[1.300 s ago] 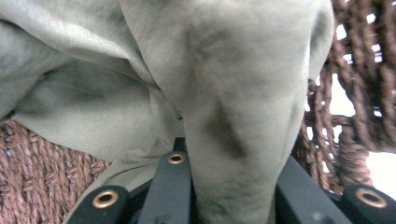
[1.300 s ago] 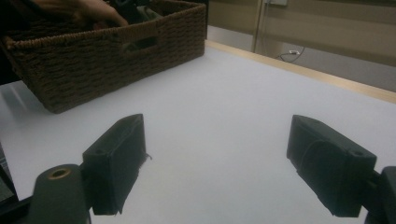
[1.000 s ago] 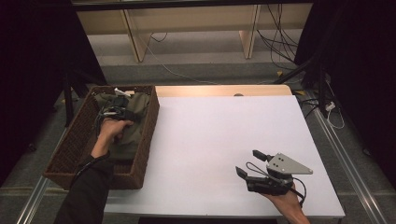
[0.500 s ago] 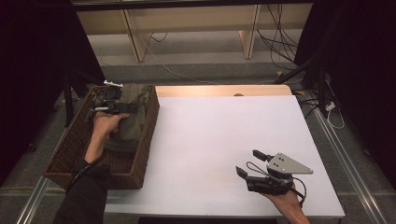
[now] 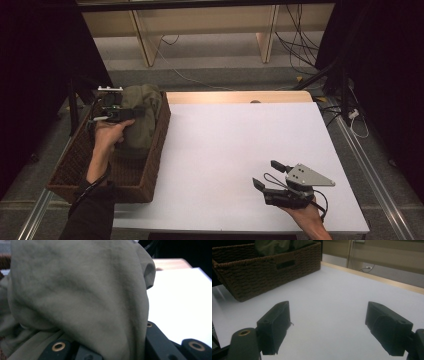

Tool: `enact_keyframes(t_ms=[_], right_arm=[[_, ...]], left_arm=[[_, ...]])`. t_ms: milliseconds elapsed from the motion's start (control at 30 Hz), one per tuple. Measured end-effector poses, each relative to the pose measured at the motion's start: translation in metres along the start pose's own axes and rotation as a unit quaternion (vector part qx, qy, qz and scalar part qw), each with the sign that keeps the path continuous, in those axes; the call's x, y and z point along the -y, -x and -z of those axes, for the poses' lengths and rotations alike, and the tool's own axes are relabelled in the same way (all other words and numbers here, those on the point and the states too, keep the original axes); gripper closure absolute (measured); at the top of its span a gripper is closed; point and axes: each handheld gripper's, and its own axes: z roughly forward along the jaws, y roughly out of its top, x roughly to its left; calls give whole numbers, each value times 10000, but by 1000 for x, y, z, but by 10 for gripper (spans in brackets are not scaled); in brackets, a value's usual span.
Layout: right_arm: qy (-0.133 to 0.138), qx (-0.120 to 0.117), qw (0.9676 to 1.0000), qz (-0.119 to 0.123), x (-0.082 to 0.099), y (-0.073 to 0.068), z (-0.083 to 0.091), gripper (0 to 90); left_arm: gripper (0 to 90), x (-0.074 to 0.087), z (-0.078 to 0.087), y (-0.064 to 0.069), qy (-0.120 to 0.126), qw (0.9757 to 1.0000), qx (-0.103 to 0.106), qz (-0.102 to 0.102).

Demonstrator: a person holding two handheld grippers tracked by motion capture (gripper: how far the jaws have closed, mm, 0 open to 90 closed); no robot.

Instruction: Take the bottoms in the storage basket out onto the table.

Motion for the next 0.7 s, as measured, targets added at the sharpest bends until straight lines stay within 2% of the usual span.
enact_keyframes(t_ms=[133, 233, 367, 567, 633, 700], right_arm=[[16, -5, 10000, 24, 0, 0, 0, 212], [17, -3, 10000, 23, 0, 0, 0, 213], [35, -5, 10000, 32, 0, 0, 0, 216], [32, -16, 10000, 77, -1, -1, 1, 215], [63, -1, 10000, 68, -1, -1, 2, 215], [74, 3, 9999, 68, -1, -1, 2, 215]], left_arm=[[809, -4, 12, 6, 196, 9997, 79, -85], [809, -6, 18, 9, 373, 9989, 298, -7], [809, -2, 26, 15, 606, 9972, 429, -69], [808, -7, 36, 25, 743, 9958, 487, -203], [808, -10, 41, 32, 808, 9948, 541, -306], [808, -10, 42, 34, 842, 9942, 597, -309]])
